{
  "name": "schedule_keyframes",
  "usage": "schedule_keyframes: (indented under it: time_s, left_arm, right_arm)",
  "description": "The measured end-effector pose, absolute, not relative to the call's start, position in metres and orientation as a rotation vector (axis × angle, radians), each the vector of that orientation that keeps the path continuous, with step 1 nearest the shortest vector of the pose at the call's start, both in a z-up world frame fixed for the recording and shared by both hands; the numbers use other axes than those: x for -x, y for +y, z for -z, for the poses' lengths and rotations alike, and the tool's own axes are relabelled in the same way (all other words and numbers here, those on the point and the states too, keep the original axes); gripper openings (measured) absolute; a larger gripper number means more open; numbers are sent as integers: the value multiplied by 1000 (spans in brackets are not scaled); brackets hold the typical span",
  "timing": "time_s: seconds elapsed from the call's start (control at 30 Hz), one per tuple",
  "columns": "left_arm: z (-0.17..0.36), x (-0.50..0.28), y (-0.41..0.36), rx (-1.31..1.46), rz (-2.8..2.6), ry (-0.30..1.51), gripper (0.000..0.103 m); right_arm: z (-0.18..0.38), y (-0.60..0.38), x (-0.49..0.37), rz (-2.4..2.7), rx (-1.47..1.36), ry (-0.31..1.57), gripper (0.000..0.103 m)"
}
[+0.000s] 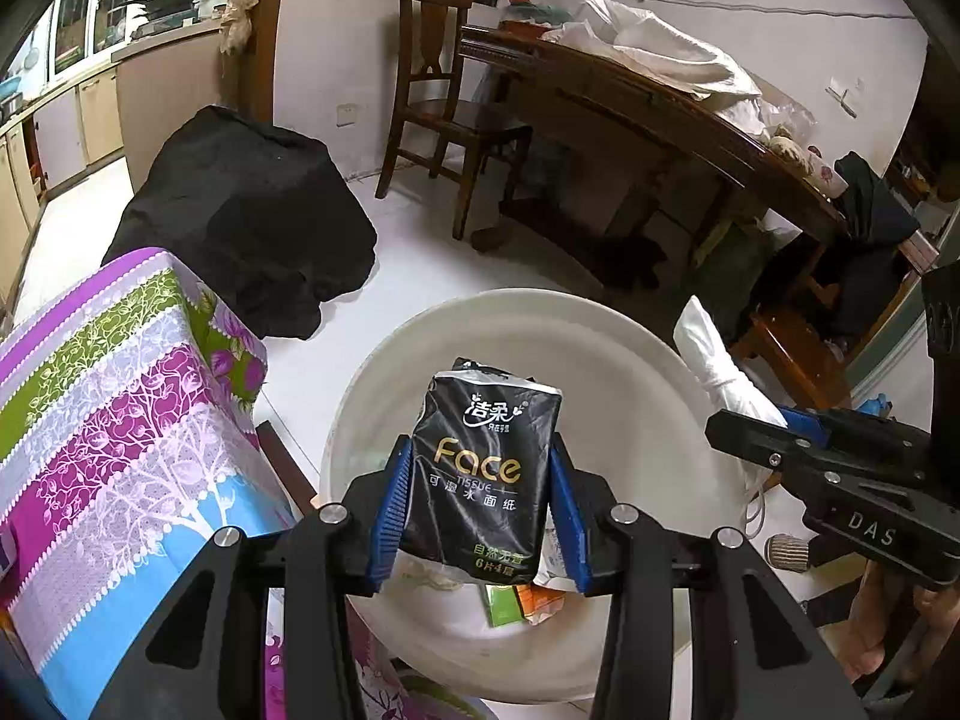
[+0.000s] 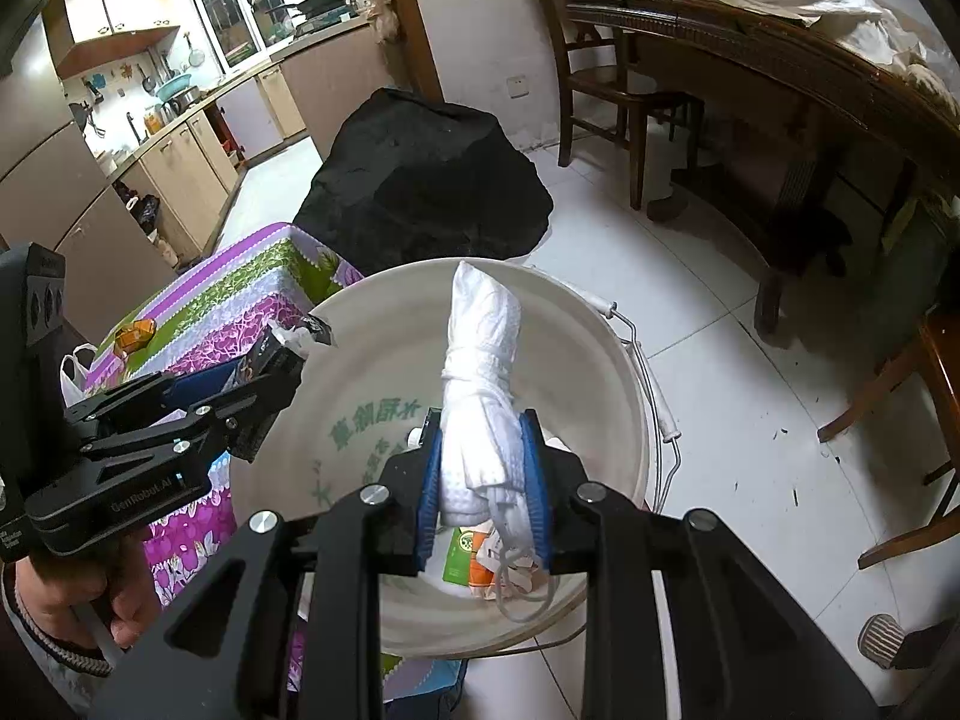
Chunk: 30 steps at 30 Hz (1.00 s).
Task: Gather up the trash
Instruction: 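Carry the tissue pack and packet over the white bucket and lower them, then open both tools to drop the items and move back over the table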
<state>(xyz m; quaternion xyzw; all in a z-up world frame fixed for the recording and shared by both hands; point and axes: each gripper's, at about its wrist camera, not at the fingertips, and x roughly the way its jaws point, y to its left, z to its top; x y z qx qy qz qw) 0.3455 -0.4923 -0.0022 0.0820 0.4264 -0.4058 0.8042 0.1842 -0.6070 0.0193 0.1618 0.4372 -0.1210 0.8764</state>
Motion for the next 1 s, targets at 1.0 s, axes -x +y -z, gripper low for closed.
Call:
schedule_keyframes:
  time_s: [1.0]
  left_arm:
    - [2,-351,-487,-188,809,888,73]
  right_arm:
    - [-25,-621,-179,288,-339,862,60]
